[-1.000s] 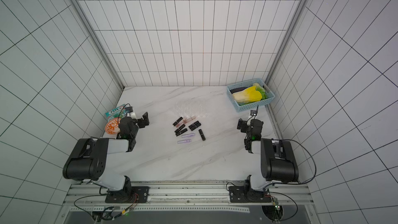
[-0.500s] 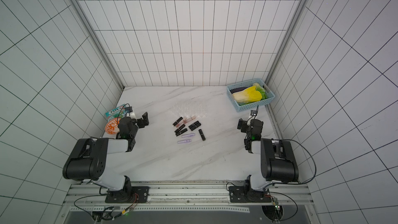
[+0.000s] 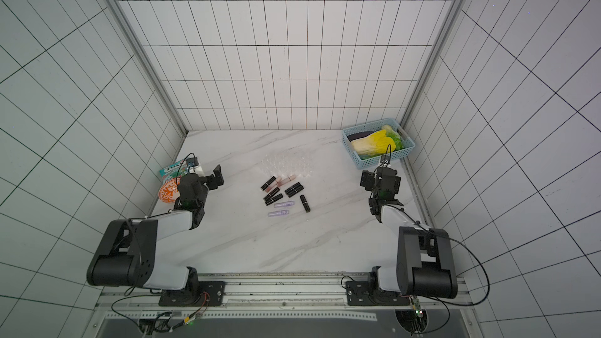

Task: Arrange the lipsticks in the organizer
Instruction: Pick up the lipstick at the center of the board.

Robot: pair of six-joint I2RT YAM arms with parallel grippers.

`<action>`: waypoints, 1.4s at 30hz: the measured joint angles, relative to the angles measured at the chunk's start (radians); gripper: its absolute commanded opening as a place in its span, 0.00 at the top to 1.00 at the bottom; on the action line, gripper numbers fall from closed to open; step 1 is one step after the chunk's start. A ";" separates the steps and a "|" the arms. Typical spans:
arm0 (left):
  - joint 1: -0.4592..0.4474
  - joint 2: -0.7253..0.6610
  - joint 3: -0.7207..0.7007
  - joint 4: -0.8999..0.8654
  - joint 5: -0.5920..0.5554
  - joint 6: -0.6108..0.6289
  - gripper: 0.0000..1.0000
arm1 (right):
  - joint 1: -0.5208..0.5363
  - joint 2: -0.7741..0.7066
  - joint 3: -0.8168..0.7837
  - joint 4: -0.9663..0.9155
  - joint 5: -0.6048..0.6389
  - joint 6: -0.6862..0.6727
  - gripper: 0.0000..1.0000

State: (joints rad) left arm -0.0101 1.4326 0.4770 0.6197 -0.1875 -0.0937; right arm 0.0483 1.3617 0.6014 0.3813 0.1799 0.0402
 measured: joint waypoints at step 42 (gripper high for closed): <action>-0.242 -0.283 0.216 -0.534 0.545 -0.191 0.11 | 0.604 0.172 0.454 -0.952 -0.291 0.108 0.26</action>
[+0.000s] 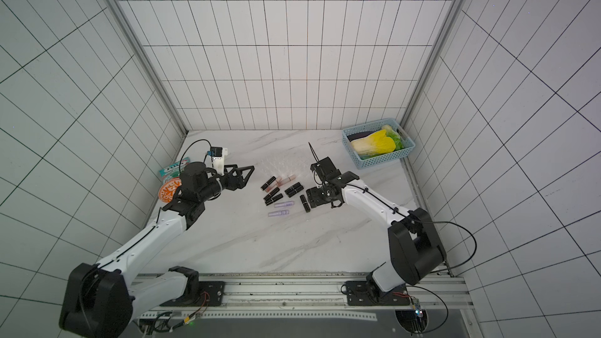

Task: Arrange the lipsticks in the organizer
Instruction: Pick up the lipstick at the center of the board.

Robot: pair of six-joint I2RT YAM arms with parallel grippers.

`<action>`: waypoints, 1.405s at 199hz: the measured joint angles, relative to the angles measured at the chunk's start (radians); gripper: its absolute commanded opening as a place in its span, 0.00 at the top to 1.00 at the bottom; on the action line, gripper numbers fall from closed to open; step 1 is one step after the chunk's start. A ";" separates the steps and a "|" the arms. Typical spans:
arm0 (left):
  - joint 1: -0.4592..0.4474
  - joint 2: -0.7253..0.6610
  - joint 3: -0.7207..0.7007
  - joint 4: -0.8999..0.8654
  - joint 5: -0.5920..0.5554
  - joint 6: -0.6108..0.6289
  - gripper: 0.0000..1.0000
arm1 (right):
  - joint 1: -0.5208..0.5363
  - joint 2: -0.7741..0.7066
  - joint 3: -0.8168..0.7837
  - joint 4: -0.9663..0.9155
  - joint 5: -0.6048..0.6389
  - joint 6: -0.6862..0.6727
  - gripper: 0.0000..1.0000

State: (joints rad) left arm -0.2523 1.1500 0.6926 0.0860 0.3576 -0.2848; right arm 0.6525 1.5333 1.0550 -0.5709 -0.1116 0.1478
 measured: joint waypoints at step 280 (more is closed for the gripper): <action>-0.042 0.023 0.248 -0.251 0.086 -0.032 0.25 | 0.086 -0.015 0.079 -0.014 -0.006 0.029 0.83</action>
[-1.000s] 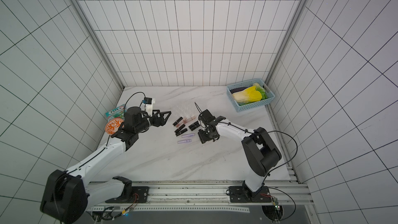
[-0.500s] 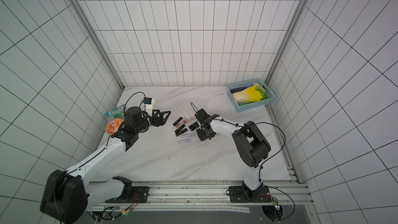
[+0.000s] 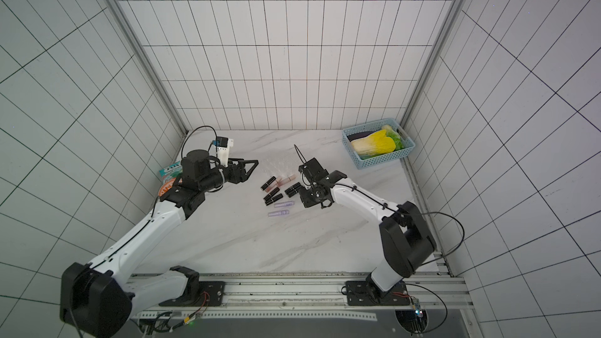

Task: Arrange the lipsticks in the organizer
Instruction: Pick up the lipstick at the center of the board.

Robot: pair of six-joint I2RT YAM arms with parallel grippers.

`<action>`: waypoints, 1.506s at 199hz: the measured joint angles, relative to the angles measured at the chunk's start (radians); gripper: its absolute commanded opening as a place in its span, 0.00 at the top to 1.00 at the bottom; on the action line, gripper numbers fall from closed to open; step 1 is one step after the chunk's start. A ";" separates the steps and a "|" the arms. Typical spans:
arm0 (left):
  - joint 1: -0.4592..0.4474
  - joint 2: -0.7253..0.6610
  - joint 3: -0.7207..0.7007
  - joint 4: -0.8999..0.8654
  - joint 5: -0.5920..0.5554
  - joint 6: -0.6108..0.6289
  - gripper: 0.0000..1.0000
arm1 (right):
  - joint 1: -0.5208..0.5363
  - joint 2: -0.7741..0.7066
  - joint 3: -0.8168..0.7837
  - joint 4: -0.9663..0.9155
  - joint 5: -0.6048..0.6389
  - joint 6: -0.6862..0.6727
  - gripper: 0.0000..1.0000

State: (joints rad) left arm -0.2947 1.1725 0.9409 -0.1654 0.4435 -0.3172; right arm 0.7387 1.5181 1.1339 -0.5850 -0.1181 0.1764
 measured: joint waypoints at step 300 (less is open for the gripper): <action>-0.249 0.216 0.196 -0.283 0.637 -0.003 0.69 | -0.026 -0.322 0.000 -0.021 -0.697 0.024 0.81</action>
State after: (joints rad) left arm -0.5434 1.3884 1.1370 -0.4480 1.0801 -0.3206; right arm 0.7128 1.1965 1.1339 -0.6064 -0.8150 0.2005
